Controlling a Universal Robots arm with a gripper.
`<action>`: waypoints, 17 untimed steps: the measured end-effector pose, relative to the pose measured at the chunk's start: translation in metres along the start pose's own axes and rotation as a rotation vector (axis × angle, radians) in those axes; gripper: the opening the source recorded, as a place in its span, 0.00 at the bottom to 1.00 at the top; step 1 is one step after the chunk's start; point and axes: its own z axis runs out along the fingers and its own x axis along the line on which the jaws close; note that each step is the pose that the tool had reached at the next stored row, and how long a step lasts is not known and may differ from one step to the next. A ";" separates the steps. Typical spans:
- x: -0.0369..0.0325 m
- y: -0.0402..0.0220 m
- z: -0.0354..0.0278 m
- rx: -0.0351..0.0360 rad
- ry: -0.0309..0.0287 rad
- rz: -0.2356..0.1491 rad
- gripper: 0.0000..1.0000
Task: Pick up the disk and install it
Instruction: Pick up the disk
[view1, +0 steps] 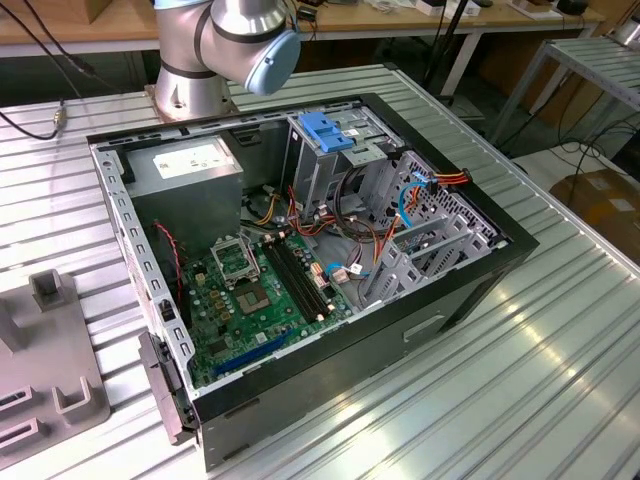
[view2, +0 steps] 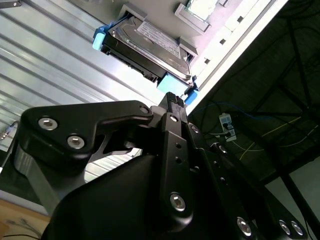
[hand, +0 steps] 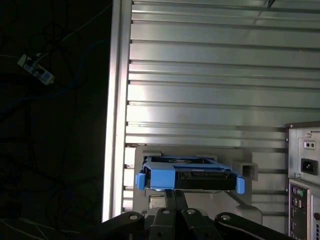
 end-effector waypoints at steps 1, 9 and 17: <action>0.0000 0.0000 0.0000 0.0000 0.0000 0.000 0.10; 0.0001 0.0000 0.0001 -0.0019 0.0054 -0.125 0.10; 0.0000 0.0000 0.0003 -0.0046 0.0134 -0.304 0.10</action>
